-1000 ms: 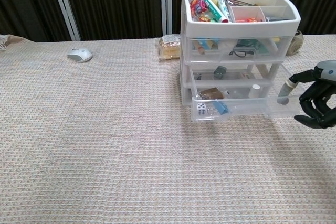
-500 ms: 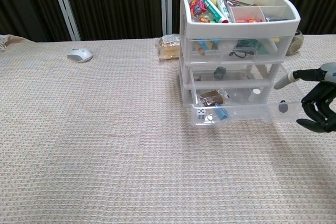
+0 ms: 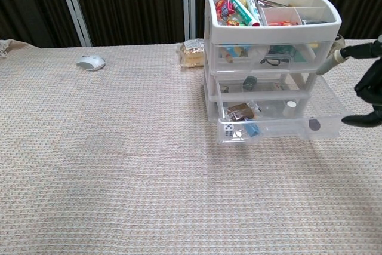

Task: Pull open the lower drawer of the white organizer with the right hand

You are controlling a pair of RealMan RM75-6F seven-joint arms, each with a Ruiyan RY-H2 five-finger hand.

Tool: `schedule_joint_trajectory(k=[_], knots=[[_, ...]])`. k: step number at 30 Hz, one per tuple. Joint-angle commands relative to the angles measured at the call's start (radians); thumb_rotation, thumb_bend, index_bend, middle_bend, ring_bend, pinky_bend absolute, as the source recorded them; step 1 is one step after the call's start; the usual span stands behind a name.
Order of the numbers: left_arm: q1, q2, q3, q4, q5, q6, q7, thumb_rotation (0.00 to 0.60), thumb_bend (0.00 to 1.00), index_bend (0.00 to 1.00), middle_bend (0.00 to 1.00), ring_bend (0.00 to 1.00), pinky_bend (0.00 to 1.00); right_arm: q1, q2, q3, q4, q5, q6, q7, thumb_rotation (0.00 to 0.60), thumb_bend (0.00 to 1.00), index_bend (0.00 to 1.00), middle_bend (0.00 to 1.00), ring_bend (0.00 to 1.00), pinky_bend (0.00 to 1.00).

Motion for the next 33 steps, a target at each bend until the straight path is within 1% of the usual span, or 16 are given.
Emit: schedule_joint_trajectory(k=[1, 5, 8, 10, 11, 14, 24, 29, 33], knots=[[0.001, 0.000, 0.000, 0.000, 0.000, 0.001, 0.000, 0.600, 0.32, 0.00, 0.00, 0.00, 0.00, 0.014, 0.010, 0.021, -0.012, 0.006, 0.006, -0.021, 0.600, 0.13, 0.35, 0.91, 0.91, 0.55], [0.001, -0.001, 0.000, 0.000, 0.001, 0.002, 0.001, 0.600, 0.32, 0.00, 0.00, 0.00, 0.00, 0.038, 0.009, 0.049, -0.011, 0.035, -0.001, -0.046, 0.600, 0.12, 0.42, 0.95, 0.95, 0.56], [0.001, -0.001, 0.000, 0.000, 0.001, 0.002, 0.001, 0.600, 0.32, 0.00, 0.00, 0.00, 0.00, 0.069, 0.000, 0.077, 0.002, 0.079, -0.016, -0.076, 0.600, 0.11, 0.45, 0.97, 0.97, 0.56], [0.001, -0.001, 0.000, 0.000, 0.000, 0.001, 0.000, 0.600, 0.32, 0.00, 0.00, 0.00, 0.00, 0.101, -0.014, 0.103, 0.017, 0.132, -0.031, -0.103, 0.600, 0.11, 0.46, 0.99, 0.98, 0.56], [0.000, 0.000, 0.000, 0.001, 0.001, 0.001, -0.001, 0.600, 0.32, 0.00, 0.00, 0.00, 0.00, 0.134, -0.033, 0.127, 0.040, 0.177, -0.053, -0.117, 0.600, 0.11, 0.47, 0.99, 0.99, 0.56], [0.000, 0.001, 0.000, 0.001, 0.001, -0.001, -0.004, 0.600, 0.32, 0.00, 0.00, 0.00, 0.00, 0.179, -0.062, 0.151, 0.073, 0.254, -0.069, -0.155, 0.600, 0.11, 0.48, 1.00, 1.00, 0.57], [-0.001, 0.002, 0.001, 0.004, 0.003, -0.003, -0.013, 0.600, 0.32, 0.00, 0.00, 0.00, 0.00, 0.268, -0.129, 0.166, 0.165, 0.419, -0.101, -0.216, 0.600, 0.11, 0.46, 1.00, 1.00, 0.57], [-0.002, 0.003, 0.001, 0.004, 0.004, -0.003, -0.014, 0.600, 0.32, 0.00, 0.00, 0.00, 0.00, 0.277, -0.141, 0.153, 0.173, 0.430, -0.094, -0.215, 0.600, 0.11, 0.49, 1.00, 1.00, 0.57], [-0.002, 0.003, 0.001, 0.004, 0.004, -0.003, -0.013, 0.600, 0.32, 0.00, 0.00, 0.00, 0.00, 0.281, -0.155, 0.143, 0.183, 0.421, -0.089, -0.210, 0.600, 0.15, 0.52, 1.00, 1.00, 0.57]])
